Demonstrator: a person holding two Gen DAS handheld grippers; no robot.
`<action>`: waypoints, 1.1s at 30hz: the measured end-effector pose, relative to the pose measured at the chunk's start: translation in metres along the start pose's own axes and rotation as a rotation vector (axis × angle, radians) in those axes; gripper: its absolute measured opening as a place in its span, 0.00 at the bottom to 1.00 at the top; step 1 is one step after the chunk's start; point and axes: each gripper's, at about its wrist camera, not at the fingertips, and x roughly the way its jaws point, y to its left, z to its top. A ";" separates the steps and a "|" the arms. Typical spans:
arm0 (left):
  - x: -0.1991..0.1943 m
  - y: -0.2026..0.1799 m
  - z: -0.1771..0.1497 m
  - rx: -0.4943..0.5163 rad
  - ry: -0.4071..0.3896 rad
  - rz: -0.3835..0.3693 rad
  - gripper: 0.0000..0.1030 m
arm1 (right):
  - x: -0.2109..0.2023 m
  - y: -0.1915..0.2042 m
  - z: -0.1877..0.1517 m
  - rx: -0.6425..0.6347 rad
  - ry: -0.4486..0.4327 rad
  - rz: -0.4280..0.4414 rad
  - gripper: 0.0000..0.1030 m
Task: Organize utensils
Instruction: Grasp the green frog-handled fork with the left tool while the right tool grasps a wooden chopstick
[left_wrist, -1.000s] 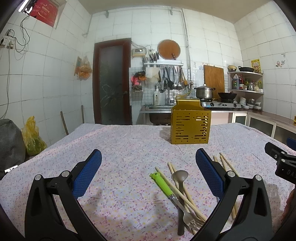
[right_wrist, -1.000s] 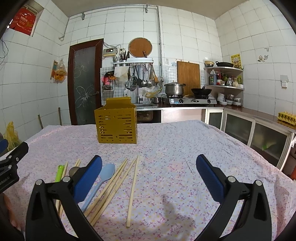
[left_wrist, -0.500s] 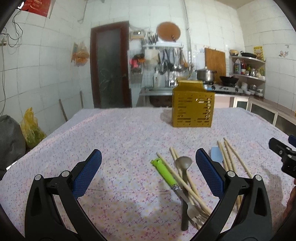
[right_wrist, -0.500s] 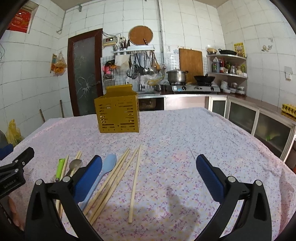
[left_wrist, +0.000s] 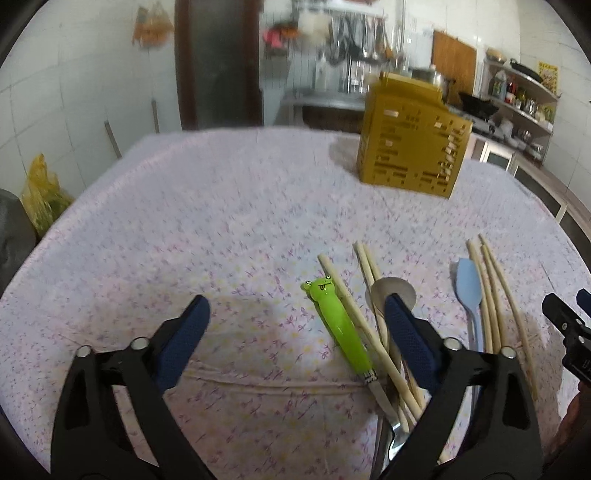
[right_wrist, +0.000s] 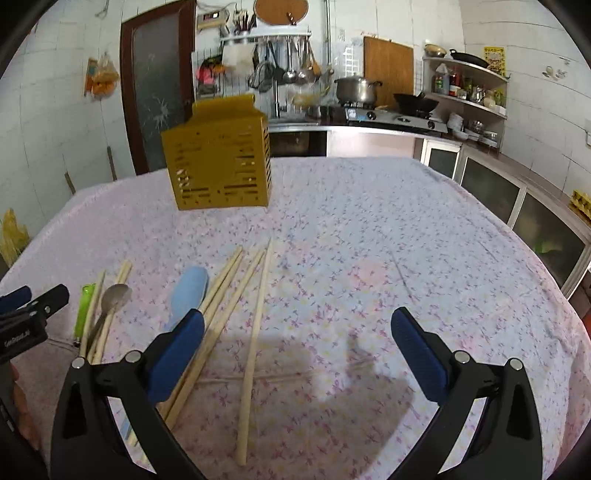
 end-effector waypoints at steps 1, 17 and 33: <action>0.005 -0.001 0.002 0.000 0.022 -0.002 0.81 | 0.003 0.001 0.002 -0.001 0.005 -0.001 0.96; 0.039 -0.002 0.004 -0.029 0.193 -0.052 0.56 | 0.046 -0.014 0.005 0.106 0.174 0.039 0.80; 0.045 0.003 0.012 -0.035 0.269 -0.113 0.37 | 0.067 0.004 0.018 0.013 0.222 0.021 0.45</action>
